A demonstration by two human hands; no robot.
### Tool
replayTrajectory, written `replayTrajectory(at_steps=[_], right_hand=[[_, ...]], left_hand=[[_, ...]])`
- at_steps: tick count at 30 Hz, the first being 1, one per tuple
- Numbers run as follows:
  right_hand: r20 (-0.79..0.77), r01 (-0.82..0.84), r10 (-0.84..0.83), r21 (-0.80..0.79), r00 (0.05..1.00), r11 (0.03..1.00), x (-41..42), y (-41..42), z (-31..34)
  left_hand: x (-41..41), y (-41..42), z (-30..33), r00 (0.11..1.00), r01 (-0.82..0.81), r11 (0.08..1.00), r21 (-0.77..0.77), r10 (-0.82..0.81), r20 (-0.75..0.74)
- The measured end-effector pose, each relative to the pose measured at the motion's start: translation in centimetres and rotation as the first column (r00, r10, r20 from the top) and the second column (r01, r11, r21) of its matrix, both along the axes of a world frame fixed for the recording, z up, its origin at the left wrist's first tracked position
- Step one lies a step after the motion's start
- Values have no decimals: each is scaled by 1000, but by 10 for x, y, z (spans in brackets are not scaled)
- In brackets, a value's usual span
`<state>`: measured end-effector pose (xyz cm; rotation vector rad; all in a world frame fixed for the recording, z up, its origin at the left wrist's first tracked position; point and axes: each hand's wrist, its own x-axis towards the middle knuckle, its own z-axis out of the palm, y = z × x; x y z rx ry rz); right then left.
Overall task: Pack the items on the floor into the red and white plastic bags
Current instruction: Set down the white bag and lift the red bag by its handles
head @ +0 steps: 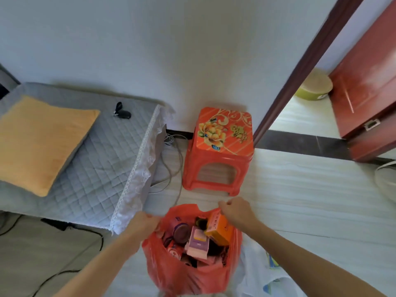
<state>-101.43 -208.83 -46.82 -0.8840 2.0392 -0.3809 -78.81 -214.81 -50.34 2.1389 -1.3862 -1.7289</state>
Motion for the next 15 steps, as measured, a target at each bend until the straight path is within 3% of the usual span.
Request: replayTrajectory(at_steps=[9, 15], right_hand=[[-145, -28, 18, -64, 989, 998, -69, -41, 168], [-137, 31, -56, -180, 989, 983, -144, -109, 220]], left_hand=[[-81, -85, 160, 988, 139, 958, -251, -150, -24], [-157, -163, 214, 994, 77, 914, -399, -103, -44]])
